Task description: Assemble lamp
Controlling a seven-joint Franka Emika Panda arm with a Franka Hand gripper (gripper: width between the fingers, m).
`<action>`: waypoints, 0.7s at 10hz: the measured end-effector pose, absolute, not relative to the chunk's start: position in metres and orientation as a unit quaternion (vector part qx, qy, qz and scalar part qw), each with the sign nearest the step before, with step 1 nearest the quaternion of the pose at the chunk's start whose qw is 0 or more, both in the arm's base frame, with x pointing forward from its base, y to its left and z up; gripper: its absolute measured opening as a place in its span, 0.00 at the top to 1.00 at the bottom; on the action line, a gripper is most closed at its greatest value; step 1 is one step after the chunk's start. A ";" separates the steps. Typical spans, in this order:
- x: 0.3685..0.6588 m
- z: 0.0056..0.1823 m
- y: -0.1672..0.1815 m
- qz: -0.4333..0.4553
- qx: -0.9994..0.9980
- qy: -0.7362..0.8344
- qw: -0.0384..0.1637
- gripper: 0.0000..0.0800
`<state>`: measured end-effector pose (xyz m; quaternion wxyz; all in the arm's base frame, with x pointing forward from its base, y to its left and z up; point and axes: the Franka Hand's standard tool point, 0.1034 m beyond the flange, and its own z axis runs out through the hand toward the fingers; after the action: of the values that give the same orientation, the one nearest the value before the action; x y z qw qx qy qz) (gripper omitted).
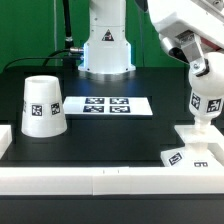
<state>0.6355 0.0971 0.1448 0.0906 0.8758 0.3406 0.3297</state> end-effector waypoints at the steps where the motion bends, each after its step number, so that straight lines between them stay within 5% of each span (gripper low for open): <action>1: 0.638 0.144 0.094 0.329 0.877 0.339 0.092 0.28; 7: 0.631 0.129 0.089 0.326 0.878 0.338 0.093 0.28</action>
Offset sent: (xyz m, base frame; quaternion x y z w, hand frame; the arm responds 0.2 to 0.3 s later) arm 0.0039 0.0010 -0.0076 0.0041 0.0162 0.0107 0.9998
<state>0.6312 0.0891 0.1293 0.0926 0.8783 0.3376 0.3256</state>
